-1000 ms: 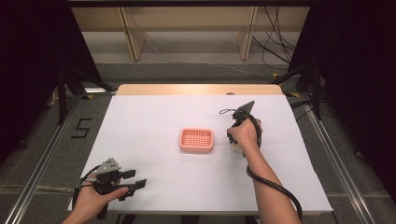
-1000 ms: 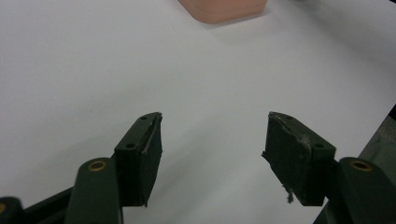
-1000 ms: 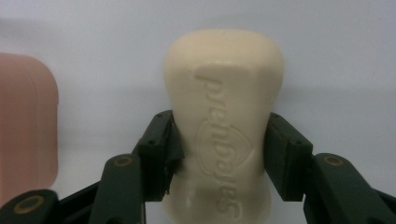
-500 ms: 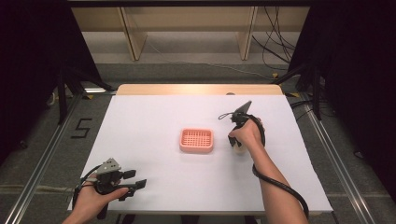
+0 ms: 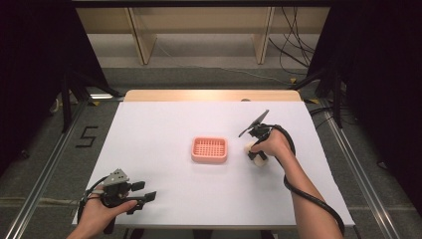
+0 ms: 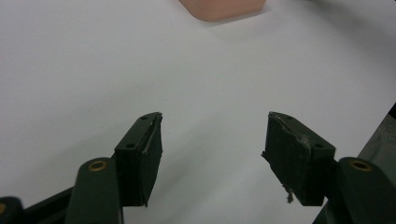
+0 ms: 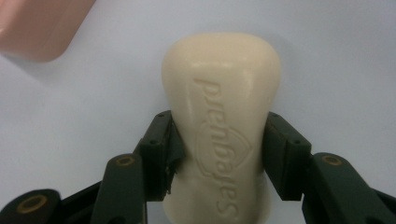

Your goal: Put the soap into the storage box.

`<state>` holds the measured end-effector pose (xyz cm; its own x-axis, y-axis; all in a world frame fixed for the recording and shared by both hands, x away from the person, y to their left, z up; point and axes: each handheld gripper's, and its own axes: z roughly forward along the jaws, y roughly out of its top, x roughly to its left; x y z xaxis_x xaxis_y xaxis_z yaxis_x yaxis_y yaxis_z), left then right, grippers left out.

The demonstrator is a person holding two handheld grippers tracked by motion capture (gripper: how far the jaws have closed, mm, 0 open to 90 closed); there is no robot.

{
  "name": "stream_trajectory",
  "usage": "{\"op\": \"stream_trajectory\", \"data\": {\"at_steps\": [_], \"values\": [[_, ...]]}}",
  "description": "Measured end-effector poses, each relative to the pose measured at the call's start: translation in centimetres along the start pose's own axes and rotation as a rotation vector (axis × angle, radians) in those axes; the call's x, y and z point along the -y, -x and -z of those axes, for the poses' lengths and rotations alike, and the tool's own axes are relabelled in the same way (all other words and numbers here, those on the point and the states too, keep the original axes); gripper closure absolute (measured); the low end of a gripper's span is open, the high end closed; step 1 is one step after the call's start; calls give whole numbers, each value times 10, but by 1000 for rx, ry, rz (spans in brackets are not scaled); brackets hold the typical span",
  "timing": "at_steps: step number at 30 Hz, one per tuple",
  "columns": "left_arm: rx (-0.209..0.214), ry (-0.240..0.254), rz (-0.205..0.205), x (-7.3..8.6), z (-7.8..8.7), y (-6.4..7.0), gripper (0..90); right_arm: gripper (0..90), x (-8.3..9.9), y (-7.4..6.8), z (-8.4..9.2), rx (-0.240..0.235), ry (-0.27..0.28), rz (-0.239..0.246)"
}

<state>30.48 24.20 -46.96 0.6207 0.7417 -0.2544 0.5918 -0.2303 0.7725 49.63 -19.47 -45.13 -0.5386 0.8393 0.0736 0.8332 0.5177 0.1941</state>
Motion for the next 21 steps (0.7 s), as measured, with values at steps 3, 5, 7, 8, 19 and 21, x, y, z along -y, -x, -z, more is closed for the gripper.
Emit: {"op": "stream_trajectory", "data": {"at_steps": [3,5,7,8,19,21], "values": [[-1,-5,-5,0,0,0,362,504,3,1,2,-15,25,74],[-2,-7,-6,0,0,0,362,504,5,2,3,-28,50,167],[-2,-7,-6,0,0,0,362,504,6,0,5,-67,71,225],[-2,-6,-7,0,0,0,362,504,7,-2,6,-75,85,242],[-3,-6,-6,0,0,-1,362,504,7,-8,14,-57,129,361],[-1,-1,-2,0,0,0,362,505,7,-9,14,-62,135,371]]}}
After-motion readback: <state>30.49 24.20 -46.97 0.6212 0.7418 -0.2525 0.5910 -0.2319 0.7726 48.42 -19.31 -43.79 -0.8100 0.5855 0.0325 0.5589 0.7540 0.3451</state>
